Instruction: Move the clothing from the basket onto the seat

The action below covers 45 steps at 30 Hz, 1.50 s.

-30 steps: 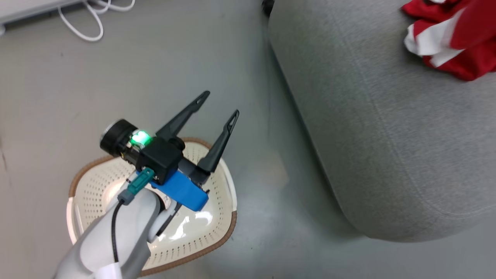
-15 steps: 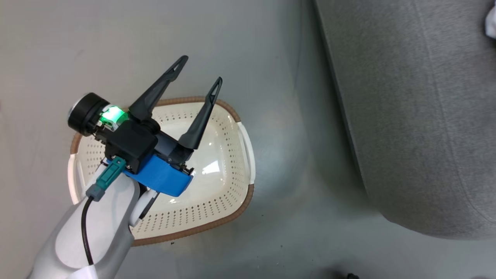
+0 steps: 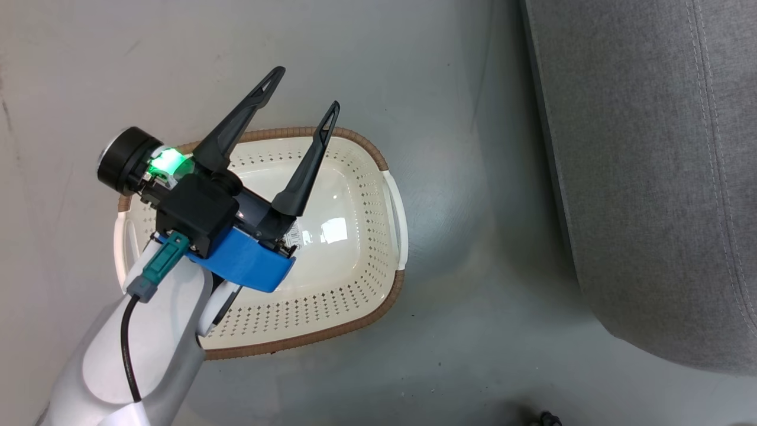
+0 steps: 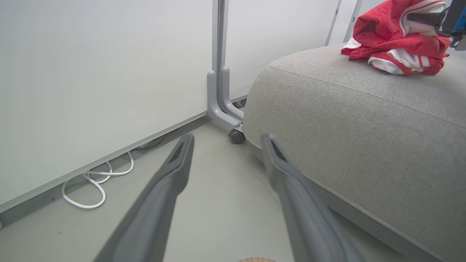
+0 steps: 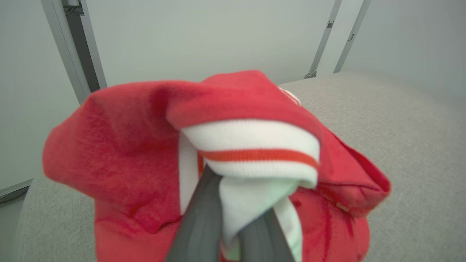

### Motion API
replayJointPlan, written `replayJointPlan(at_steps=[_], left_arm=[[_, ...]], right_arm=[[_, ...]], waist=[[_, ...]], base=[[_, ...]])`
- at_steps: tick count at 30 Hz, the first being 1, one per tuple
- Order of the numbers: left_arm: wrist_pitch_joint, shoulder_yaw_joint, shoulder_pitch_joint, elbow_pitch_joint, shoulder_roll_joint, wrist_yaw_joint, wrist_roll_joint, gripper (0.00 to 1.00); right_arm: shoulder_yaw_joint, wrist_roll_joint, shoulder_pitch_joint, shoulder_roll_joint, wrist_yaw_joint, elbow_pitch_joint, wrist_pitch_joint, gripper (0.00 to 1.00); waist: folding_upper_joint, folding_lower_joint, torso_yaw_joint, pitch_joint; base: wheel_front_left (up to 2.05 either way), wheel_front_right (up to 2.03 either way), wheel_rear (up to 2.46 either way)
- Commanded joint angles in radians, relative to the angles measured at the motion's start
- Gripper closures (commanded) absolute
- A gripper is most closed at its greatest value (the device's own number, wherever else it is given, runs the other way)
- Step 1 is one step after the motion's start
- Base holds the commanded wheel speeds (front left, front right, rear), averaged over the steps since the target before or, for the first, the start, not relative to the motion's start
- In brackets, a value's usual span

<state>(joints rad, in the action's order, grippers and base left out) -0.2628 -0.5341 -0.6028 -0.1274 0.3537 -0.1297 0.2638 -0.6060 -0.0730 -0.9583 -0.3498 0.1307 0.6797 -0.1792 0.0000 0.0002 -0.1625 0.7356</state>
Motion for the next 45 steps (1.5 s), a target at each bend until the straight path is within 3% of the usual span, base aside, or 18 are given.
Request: replayJointPlan(at_steps=[1,2,19,29,37,45], left_arm=[[-0.003,0.002,-0.002,-0.002,0.001,-0.001,-0.001,0.00],[-0.003,0.003,-0.001,-0.004,0.000,-0.001,0.000,0.00],[-0.003,0.000,0.019,-0.025,-0.017,-0.001,0.018,0.00],[-0.003,0.016,0.067,-0.069,-0.063,-0.001,0.051,0.00],[-0.003,0.040,0.141,-0.095,-0.101,-0.001,0.080,0.00],[-0.003,0.095,0.239,-0.112,-0.144,-0.001,0.103,0.00]], right_arm=[[0.004,0.009,-0.009,-0.005,0.000,0.010,-0.008,0.21],[0.007,0.010,-0.011,-0.005,0.000,0.019,-0.008,0.00],[0.076,-0.018,-0.004,-0.042,0.000,0.118,-0.049,0.00],[0.181,-0.036,0.077,-0.027,0.000,0.137,-0.067,0.00],[0.255,-0.053,0.180,-0.023,0.000,0.106,-0.067,0.00],[0.323,-0.075,0.329,0.006,0.000,-0.046,-0.023,0.00]], waist=[[0.0000,-0.0002,0.000,-0.003],[0.0000,-0.0002,0.000,-0.005],[0.0000,-0.0002,-0.009,-0.049],[0.0000,-0.0002,-0.007,-0.163],[0.0000,-0.0002,0.011,-0.290],[0.0000,-0.0002,0.047,-0.416]], base=[[0.00,0.00,0.00],[0.00,0.00,0.00],[0.00,0.00,0.00],[0.00,0.00,0.00],[0.00,0.00,0.00],[0.00,0.00,0.00]])
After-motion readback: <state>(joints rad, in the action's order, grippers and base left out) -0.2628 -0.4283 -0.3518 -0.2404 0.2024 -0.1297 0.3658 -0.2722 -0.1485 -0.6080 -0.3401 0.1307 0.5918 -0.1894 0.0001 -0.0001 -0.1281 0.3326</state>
